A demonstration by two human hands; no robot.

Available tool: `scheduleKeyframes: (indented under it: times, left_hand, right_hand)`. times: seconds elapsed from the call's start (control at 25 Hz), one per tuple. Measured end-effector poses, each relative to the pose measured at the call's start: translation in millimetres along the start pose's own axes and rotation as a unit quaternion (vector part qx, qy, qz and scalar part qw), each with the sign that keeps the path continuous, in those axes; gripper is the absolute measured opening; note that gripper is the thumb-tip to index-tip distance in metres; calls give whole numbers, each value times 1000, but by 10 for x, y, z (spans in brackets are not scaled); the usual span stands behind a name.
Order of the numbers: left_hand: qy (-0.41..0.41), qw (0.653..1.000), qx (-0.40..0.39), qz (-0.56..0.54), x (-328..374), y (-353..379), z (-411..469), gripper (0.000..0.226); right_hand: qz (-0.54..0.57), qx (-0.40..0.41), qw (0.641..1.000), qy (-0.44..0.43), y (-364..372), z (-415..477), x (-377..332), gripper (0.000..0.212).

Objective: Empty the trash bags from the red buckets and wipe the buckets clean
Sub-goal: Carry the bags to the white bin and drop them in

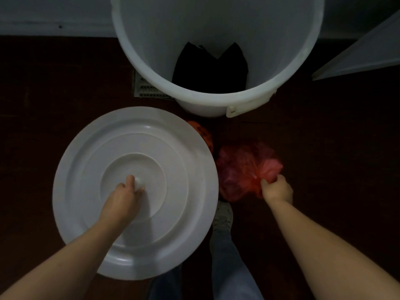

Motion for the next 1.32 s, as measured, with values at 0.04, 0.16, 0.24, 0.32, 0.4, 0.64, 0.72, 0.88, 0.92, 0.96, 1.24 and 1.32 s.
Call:
scheduleKeyframes:
  times: [0.04,0.16,0.24,0.32,0.4,0.64,0.72,0.88,0.92,0.96,1.24,1.32]
  left_hand:
    - [-1,1000,-4,4,42,9,-2,36]
    - [1,1000,-15,14,130,-15,-51,34]
    - [-3,1000,-17,15,171,-71,-78,34]
    - [-4,1000,-14,13,169,-139,-112,35]
    - [-7,1000,-10,21,152,-249,-166,37]
    - [-32,999,-20,12,30,-861,-478,34]
    - [-29,999,-16,6,-41,-1217,-668,30]
    - [-19,1000,8,-11,-178,-1992,-1059,23]
    - [-22,999,16,-17,-220,-2217,-1143,23]
    - [-22,999,24,-24,-248,-2426,-1193,23]
    - [-1,994,84,-69,-152,-3676,-1425,25]
    - [4,992,107,-73,-115,-3969,-1464,33]
  right_hand:
    - [1,-7,1000,2,8,45,9,49]
    - [-1,-43,999,-3,2,52,28,32]
    - [2,-56,998,-8,-55,44,14,24]
    - [15,-63,998,-4,-147,7,-14,19]
    - [22,-59,998,-10,-288,-81,-62,18]
    - [8,-24,999,-46,-1008,-662,-291,22]
    - [2,-22,998,-51,-1345,-967,-338,20]
    - [-3,-30,998,-57,-2129,-1589,-545,19]
    - [2,-31,998,-57,-2361,-1742,-627,21]
    - [10,-27,998,-61,-2598,-1869,-726,23]
    - [122,26,986,-108,-3932,-2578,-1395,28]
    - [162,32,978,-129,-4138,-2526,-1652,44]
Point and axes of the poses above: each hand's wrist, its own z-axis towards the middle knuckle, its own y-axis out of the palm, x = y × z, the point moved 1 cm from there along z, towards the middle knuckle, and after that the axes turned 11 degrees about x, right-handed, at the moved point
